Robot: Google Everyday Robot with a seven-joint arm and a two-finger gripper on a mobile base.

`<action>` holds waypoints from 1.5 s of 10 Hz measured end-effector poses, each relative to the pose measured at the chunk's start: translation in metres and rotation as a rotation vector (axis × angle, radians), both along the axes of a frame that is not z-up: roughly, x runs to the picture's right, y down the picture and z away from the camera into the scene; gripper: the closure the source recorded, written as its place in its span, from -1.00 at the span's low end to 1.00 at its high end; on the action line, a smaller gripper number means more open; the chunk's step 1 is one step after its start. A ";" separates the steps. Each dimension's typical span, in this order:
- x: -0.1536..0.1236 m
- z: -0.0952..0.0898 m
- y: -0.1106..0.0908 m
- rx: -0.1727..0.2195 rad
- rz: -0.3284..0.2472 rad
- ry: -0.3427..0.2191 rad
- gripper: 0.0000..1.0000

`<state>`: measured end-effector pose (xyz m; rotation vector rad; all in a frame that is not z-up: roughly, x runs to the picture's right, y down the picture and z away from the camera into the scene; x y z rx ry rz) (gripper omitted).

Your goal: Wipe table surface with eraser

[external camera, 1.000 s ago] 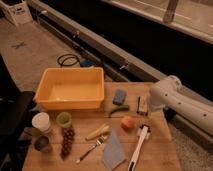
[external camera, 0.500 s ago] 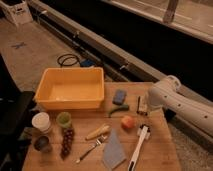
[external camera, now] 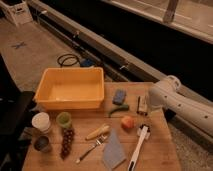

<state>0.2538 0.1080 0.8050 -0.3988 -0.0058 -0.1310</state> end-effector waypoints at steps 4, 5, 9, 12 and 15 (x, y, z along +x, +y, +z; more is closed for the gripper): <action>-0.001 0.017 -0.006 -0.085 0.126 0.121 -0.30; 0.007 0.027 -0.007 -0.117 0.155 0.153 -0.30; 0.018 0.043 -0.011 -0.151 0.240 0.146 -0.30; 0.022 0.042 -0.022 -0.109 0.201 -0.024 -0.30; 0.018 0.038 -0.039 -0.064 0.113 -0.113 -0.30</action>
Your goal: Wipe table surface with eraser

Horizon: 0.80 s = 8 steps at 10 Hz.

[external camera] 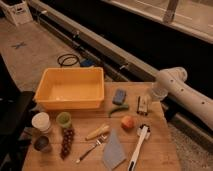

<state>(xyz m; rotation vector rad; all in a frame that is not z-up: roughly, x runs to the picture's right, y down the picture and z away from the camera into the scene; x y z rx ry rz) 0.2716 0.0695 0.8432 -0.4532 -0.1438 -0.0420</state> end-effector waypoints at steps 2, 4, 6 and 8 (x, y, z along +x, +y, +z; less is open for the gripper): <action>-0.005 -0.001 -0.004 0.027 -0.065 -0.046 -0.30; -0.016 -0.001 -0.005 0.057 -0.163 -0.118 -0.30; -0.020 -0.002 -0.006 0.090 -0.287 -0.194 -0.30; -0.029 -0.002 -0.009 0.120 -0.416 -0.271 -0.30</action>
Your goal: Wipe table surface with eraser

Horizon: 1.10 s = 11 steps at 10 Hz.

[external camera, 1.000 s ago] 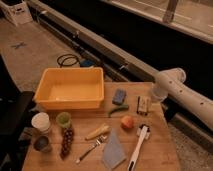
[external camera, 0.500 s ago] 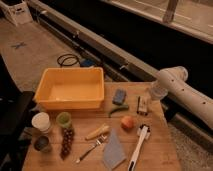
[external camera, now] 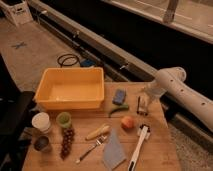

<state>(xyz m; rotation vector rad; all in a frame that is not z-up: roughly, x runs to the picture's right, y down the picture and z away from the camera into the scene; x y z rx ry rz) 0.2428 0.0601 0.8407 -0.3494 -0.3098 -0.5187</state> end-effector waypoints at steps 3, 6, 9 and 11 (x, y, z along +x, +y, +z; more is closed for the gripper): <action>0.000 0.000 0.003 -0.003 -0.025 -0.001 -0.30; 0.017 0.020 0.021 -0.061 -0.026 0.055 -0.30; 0.023 0.037 0.025 -0.091 -0.049 0.084 -0.30; 0.028 0.040 0.023 -0.091 -0.064 0.095 -0.30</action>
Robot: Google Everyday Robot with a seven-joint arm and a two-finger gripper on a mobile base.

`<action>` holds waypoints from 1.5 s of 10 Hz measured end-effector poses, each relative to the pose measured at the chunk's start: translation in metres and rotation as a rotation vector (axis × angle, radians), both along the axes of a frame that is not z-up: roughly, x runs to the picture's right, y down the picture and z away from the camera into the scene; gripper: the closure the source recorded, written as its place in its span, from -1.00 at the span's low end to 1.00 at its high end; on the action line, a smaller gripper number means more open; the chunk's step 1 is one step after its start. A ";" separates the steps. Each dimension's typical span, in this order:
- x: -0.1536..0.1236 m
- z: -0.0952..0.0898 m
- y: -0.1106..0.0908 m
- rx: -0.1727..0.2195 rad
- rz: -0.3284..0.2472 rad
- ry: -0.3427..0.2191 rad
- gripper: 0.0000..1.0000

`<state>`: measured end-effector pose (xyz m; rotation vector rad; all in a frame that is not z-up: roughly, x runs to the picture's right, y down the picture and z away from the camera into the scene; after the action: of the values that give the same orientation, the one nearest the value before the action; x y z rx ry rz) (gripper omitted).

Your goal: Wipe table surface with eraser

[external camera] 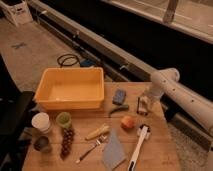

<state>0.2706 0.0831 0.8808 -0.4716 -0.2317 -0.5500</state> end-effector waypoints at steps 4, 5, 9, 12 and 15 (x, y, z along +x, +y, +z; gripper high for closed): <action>-0.010 0.008 0.003 -0.007 -0.026 -0.028 -0.30; -0.011 0.009 0.005 -0.006 -0.025 -0.039 -0.30; -0.031 0.018 0.013 -0.032 -0.061 -0.097 -0.30; -0.046 0.027 0.023 -0.062 -0.087 -0.121 -0.30; -0.061 0.037 0.035 -0.108 -0.123 -0.147 -0.30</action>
<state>0.2093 0.1182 0.9177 -0.5535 -0.3766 -0.6958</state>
